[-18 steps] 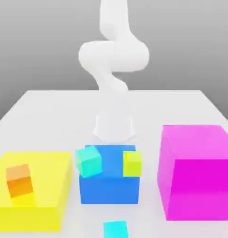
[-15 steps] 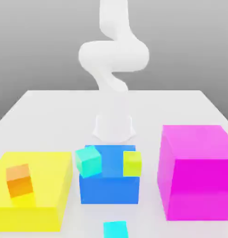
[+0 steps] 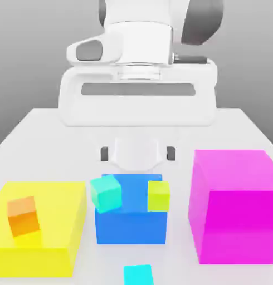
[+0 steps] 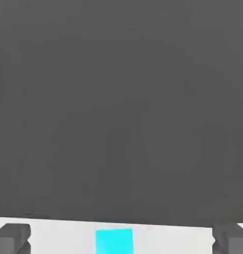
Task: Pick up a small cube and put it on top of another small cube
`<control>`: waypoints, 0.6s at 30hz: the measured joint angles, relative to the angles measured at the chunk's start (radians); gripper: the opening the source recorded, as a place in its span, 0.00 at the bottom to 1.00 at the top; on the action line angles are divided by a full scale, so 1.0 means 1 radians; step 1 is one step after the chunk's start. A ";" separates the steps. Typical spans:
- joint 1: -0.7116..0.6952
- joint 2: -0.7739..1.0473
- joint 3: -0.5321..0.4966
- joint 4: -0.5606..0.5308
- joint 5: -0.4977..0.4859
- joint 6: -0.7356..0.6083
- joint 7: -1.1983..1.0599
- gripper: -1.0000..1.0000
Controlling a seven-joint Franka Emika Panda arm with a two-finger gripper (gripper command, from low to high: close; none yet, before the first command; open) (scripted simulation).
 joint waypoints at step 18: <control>-0.005 0.526 0.008 0.016 0.005 0.249 -0.038 0.00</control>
